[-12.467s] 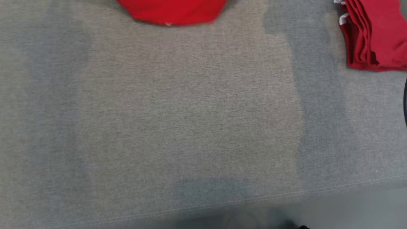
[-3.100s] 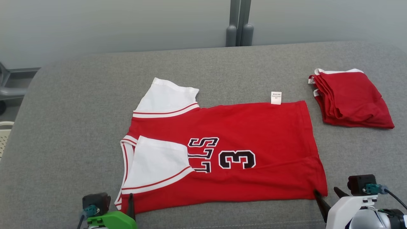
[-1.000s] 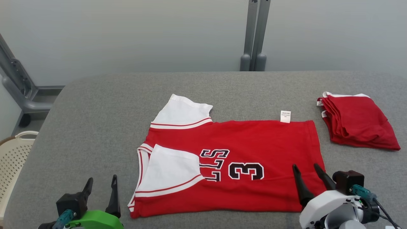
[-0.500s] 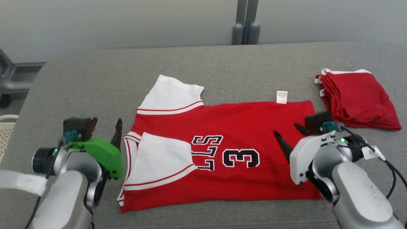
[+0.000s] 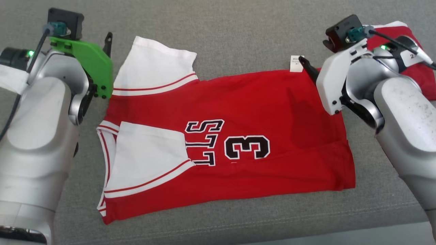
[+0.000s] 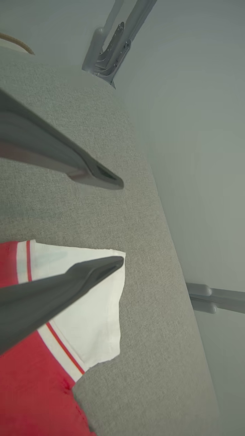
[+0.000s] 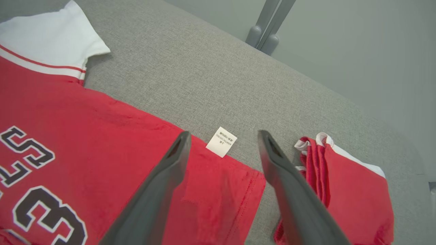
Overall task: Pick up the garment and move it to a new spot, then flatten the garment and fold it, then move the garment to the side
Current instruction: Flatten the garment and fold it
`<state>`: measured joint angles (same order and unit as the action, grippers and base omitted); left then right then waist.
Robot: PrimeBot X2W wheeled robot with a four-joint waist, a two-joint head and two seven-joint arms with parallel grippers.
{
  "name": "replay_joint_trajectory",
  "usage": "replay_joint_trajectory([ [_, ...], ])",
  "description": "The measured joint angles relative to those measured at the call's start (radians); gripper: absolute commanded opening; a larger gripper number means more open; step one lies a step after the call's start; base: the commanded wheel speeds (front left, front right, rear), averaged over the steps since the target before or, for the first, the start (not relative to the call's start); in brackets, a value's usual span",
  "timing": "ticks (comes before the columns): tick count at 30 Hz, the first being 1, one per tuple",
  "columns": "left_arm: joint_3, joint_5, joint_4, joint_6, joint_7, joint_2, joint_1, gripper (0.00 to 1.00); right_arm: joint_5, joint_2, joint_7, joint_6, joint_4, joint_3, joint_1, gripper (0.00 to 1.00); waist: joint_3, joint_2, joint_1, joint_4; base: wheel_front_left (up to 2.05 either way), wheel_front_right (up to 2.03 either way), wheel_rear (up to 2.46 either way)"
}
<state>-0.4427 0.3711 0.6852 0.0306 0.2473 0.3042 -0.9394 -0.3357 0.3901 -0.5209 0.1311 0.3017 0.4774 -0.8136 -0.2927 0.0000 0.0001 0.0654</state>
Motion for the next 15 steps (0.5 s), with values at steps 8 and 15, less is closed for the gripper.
replay_joint_trajectory([
  [8,-0.04,-0.035,0.147,0.02,0.058,-0.001,-0.152,1.0,-0.032,0.015,-0.018,0.0,0.064,0.114,-0.156,1.0,-0.13,0.0,0.0,0.06,0.0,0.0,0.0],
  [15,-0.063,-0.051,0.245,0.024,0.132,0.004,-0.237,1.0,-0.042,0.022,0.021,0.0,0.096,0.164,-0.219,1.0,-0.208,0.0,0.0001,0.114,0.0,0.0,0.0],
])
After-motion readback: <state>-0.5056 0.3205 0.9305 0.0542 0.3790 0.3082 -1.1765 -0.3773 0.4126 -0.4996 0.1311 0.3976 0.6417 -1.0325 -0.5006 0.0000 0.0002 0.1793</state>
